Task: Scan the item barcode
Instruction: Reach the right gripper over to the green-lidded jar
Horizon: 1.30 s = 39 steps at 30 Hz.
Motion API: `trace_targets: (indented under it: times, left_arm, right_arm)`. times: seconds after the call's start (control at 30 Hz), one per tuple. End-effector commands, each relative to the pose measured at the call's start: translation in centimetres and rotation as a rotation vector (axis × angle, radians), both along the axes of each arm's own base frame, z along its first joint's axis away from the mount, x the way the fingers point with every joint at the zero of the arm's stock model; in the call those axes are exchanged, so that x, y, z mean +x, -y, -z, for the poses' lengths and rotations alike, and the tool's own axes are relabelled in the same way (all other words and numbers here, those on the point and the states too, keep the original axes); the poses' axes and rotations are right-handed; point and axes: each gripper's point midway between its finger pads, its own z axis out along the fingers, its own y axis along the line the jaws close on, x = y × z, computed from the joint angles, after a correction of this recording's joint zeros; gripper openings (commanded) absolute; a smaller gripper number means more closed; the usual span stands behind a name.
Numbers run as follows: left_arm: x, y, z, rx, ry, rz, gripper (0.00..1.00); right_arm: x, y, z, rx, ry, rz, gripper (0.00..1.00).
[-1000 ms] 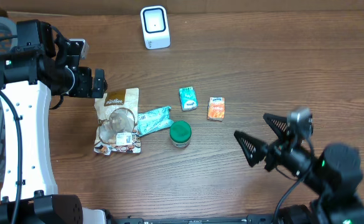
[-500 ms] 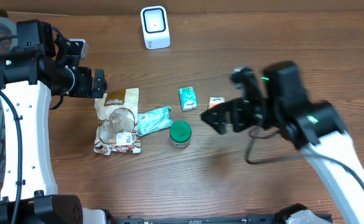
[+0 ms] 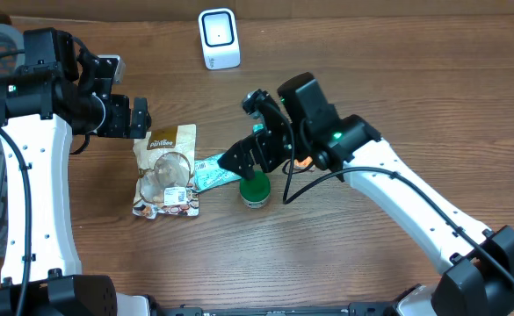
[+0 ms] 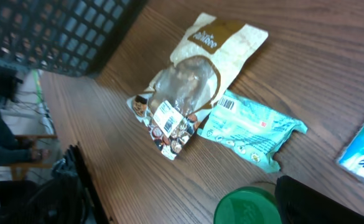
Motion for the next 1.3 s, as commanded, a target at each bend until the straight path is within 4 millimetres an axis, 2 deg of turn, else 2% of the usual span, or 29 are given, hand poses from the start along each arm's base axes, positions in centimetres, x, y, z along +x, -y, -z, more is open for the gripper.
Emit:
trace_targets:
  times: [0.0,0.1,0.27,0.37,0.47,0.67,0.93,1.03,1.27]
  left_arm:
    - [0.2,0.1,-1.1,0.012,0.037,0.019,1.00]
    - [0.2,0.0,-1.1,0.012,0.037,0.019,0.99]
    - [0.2,0.0,-1.1,0.012,0.037,0.019,1.00]
    - [0.2,0.0,-1.1,0.012,0.037,0.019,0.99]
    - [0.2,0.1,-1.1,0.012,0.037,0.019,1.00]
    - [0.2,0.1,-1.1,0.012,0.037,0.019,1.00]
    - [0.2,0.1,-1.1,0.012,0.038,0.019,1.00]
    - [0.2,0.0,-1.1,0.012,0.037,0.019,1.00]
    - [0.2,0.0,-1.1,0.012,0.037,0.019,0.99]
  right_arm:
    - [0.8,-0.2,-0.4,-0.080,0.065,0.058,1.00]
    - [1.0,0.6,-0.6,-0.170,0.092,0.103,1.00]
    - [2.0,3.1,-2.4,-0.322,0.105,0.204,1.00]
    - [2.2,4.1,-2.6,-0.398,0.094,0.227,1.00]
    - [1.7,4.0,-1.5,-0.420,0.053,0.206,1.00]
    - [0.4,1.6,-0.2,-0.342,-0.041,0.111,1.00]
    - [0.6,2.8,4.3,-0.525,-0.043,0.121,0.95]
    - [-0.2,2.4,5.4,-0.565,-0.052,0.105,0.94]
    - [-0.5,2.8,7.3,-0.719,-0.003,0.200,0.94]
